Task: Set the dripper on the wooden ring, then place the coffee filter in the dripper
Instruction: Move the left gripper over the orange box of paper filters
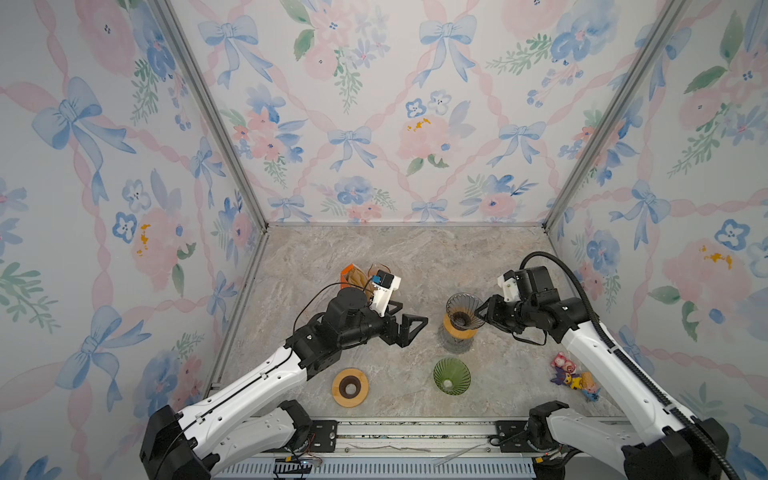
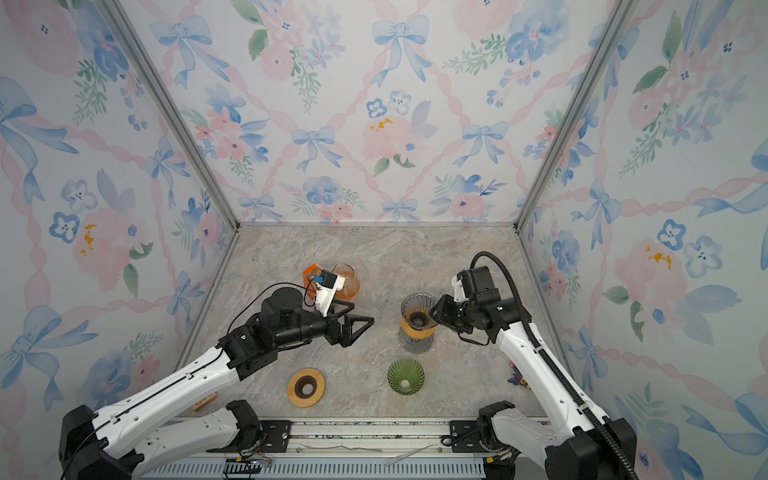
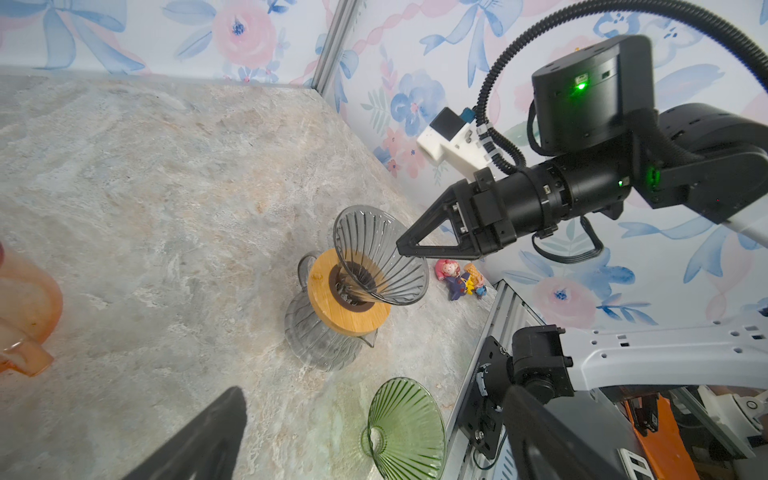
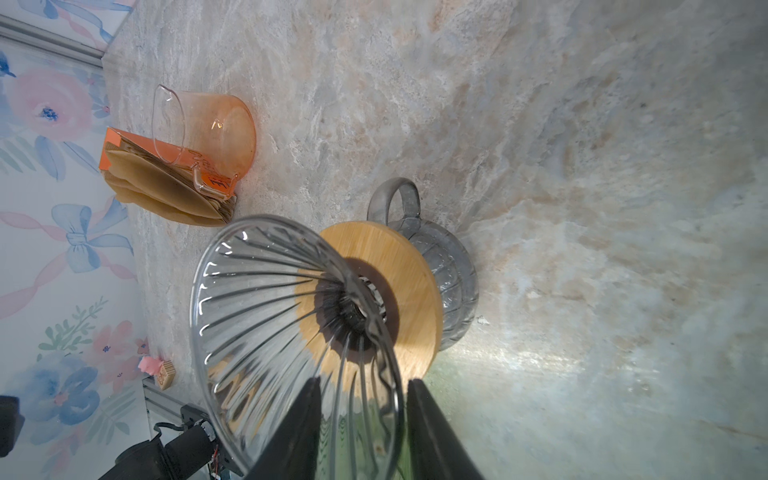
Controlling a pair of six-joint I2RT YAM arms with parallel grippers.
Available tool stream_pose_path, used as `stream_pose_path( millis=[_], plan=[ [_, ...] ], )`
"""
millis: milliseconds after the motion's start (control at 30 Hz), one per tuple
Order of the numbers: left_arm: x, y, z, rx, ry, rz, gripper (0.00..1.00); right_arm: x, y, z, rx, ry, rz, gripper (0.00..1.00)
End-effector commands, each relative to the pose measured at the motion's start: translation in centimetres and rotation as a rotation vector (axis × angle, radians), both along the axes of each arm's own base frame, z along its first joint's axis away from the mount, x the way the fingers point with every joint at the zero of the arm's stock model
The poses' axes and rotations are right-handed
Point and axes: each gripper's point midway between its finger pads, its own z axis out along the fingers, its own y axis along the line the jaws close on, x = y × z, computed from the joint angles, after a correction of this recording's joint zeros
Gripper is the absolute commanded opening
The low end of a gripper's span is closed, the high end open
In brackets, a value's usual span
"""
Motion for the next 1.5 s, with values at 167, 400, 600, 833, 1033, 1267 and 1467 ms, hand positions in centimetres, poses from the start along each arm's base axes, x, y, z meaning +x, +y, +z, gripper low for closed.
stream_pose_path(
  millis=[167,400,600,833,1033,1267,1467],
  plan=[
    [2.4,4.5,-1.3,0.163,0.045,0.27,0.98,-1.2,-2.0,3.4,-0.083,-0.147,0.015,0.5],
    [4.9,8.7,-3.4,0.291,0.151,0.5,0.88,-2.2,-2.4,6.9,-0.101,-0.33,0.076,0.58],
    [7.9,12.0,-5.2,0.412,0.231,0.71,0.74,-2.3,-2.0,9.0,-0.095,-0.422,0.119,0.61],
    [11.9,13.6,-6.5,0.605,0.245,0.828,0.6,-1.9,-1.7,9.5,-0.099,-0.448,0.145,0.62],
    [14.6,15.7,-8.4,0.753,0.283,0.935,0.46,-1.7,-2.1,9.2,-0.135,-0.438,0.152,0.63],
    [15.8,16.4,-10.5,0.759,0.353,0.971,0.38,-1.6,-2.0,9.2,-0.127,-0.44,0.149,0.63],
    [16.3,16.3,-11.5,0.764,0.383,0.959,0.33,-1.4,-2.0,9.0,-0.127,-0.432,0.143,0.63]
  ],
)
